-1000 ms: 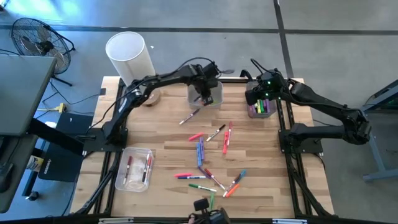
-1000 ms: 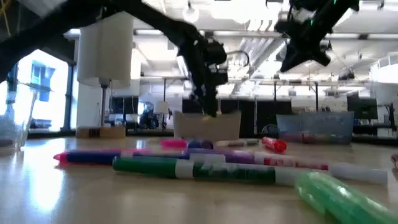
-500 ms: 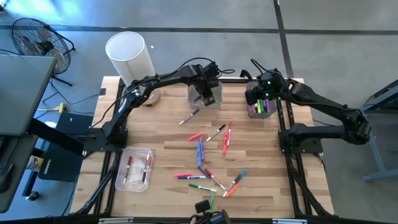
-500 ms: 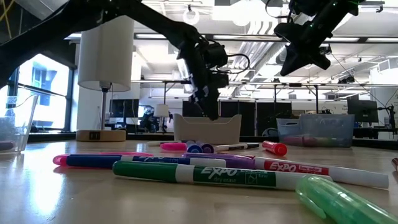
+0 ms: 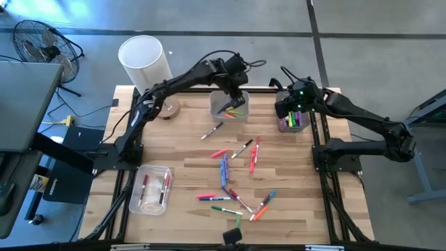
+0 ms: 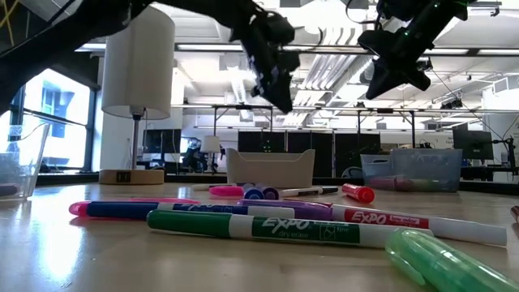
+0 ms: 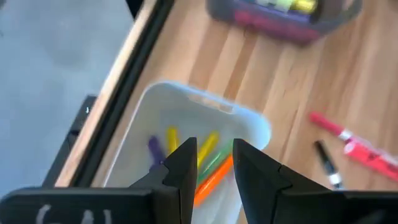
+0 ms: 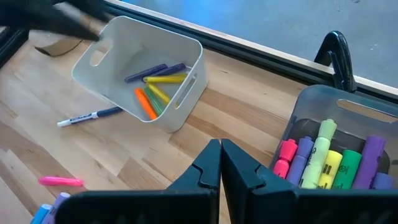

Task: Pick & Place Markers
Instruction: Put the pink highlighter pen into the black bin

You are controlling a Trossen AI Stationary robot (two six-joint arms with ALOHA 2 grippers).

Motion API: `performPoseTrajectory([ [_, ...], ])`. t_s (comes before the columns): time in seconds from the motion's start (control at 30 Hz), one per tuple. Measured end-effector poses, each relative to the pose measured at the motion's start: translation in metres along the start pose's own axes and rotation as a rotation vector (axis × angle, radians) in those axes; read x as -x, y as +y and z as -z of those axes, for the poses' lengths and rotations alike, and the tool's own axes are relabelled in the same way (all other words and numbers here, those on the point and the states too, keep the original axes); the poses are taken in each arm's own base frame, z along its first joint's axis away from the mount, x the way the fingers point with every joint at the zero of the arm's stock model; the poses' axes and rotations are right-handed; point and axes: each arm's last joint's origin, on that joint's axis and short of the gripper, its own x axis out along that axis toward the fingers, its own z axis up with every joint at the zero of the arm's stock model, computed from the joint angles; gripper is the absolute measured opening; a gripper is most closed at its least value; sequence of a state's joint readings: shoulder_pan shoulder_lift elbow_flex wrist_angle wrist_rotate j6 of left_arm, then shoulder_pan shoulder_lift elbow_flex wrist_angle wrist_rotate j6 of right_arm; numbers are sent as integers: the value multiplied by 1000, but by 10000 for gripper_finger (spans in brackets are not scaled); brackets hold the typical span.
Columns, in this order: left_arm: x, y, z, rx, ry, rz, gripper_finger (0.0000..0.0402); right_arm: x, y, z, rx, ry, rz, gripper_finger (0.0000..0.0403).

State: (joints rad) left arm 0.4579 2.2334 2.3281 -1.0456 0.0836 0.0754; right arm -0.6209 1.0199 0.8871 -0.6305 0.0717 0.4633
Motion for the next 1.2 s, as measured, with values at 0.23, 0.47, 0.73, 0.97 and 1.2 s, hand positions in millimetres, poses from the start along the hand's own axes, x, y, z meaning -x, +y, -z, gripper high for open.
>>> performPoseTrajectory([
  [0.23,47,-38,10,35,77,106,38,0,0,1,1,7,4,0],
  [0.47,42,-97,28,0,129,165,3,0,0,0,0,-1,0,0],
  [0.73,27,-144,111,132,121,193,1,0,0,1,1,7,3,0],
  [0.97,64,-141,187,263,-65,153,0,1,13,3,4,26,-138,0],
  [1.2,102,-132,260,269,-112,142,0,16,77,24,21,-69,-111,0],
])
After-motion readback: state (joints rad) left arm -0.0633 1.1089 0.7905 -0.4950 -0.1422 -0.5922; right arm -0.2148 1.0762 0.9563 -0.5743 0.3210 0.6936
